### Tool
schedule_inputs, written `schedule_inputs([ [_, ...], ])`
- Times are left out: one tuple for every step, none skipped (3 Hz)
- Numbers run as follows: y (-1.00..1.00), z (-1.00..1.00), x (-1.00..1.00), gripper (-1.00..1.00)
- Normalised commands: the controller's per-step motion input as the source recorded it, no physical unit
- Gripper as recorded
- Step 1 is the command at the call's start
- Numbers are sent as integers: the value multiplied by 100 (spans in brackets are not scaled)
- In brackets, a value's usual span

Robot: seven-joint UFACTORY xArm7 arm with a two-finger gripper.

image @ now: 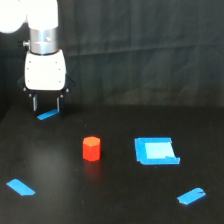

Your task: Pick up the red object from the table

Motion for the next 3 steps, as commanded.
schedule_inputs([
  [5,-4,8,99],
  [-37,-6,65,98],
  [-67,14,93,93],
])
